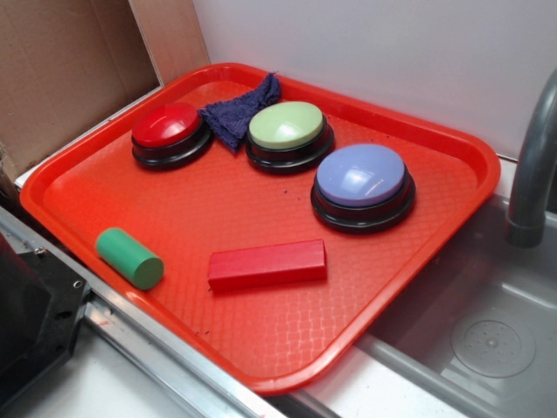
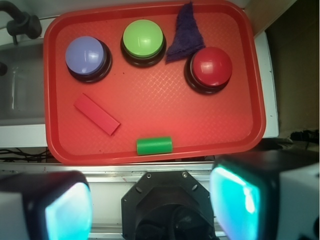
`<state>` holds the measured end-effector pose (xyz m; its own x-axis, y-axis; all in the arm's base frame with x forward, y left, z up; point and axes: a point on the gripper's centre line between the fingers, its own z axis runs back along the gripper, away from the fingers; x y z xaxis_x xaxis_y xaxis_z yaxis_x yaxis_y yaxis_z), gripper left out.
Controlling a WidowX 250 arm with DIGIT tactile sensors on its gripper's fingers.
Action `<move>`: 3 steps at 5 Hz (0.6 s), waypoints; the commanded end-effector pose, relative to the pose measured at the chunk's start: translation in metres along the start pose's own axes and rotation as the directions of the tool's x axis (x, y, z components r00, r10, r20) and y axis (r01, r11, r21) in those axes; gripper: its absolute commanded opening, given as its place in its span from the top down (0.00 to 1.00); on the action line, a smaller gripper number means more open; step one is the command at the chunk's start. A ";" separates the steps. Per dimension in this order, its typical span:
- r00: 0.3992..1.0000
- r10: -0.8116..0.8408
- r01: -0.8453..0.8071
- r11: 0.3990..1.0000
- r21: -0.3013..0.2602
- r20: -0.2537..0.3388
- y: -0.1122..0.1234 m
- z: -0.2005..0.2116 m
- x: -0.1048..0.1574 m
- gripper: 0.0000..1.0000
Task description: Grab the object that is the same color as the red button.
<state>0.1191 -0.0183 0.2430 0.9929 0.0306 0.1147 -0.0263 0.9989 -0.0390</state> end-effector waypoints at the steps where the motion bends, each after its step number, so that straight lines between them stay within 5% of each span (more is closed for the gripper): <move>1: 1.000 0.000 0.000 1.000 0.000 0.000 0.000 0.000 0.000 0.00; 3: 0.978 -0.177 0.180 0.984 -0.014 0.111 -0.044 -0.062 0.030 0.00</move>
<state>0.1540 -0.0616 0.1791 0.9673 -0.1403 0.2111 0.1498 0.9883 -0.0293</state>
